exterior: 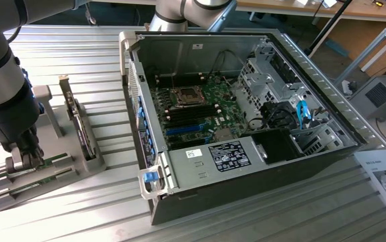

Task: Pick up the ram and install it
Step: 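Pick up the ram and move it above insertion slot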

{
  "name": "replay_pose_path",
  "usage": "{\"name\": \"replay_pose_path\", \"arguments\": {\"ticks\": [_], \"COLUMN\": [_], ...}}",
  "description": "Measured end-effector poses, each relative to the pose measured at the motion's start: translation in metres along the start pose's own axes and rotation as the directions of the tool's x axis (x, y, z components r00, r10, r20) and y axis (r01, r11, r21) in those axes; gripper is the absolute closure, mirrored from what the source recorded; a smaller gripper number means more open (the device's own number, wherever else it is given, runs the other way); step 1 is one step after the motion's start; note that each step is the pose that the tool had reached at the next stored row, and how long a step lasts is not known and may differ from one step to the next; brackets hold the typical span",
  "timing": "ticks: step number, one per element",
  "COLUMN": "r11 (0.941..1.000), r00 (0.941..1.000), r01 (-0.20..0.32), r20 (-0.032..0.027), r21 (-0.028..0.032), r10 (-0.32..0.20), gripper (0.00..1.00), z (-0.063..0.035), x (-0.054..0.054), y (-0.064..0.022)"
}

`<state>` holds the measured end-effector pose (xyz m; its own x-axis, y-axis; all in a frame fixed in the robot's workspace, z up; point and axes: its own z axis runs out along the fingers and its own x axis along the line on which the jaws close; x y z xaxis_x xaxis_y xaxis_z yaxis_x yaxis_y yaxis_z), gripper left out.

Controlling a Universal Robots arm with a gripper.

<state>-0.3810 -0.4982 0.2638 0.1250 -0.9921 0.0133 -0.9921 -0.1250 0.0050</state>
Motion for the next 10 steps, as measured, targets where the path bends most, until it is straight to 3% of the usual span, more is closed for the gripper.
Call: {"name": "replay_pose_path", "arguments": {"ticks": [10], "r11": [1.0], "r00": [1.0], "r01": [0.0], "r20": [0.0], "r21": [0.0], "r10": [0.0], "gripper": [0.76], "z": [0.0035], "x": [-0.0001], "y": [0.0]}}
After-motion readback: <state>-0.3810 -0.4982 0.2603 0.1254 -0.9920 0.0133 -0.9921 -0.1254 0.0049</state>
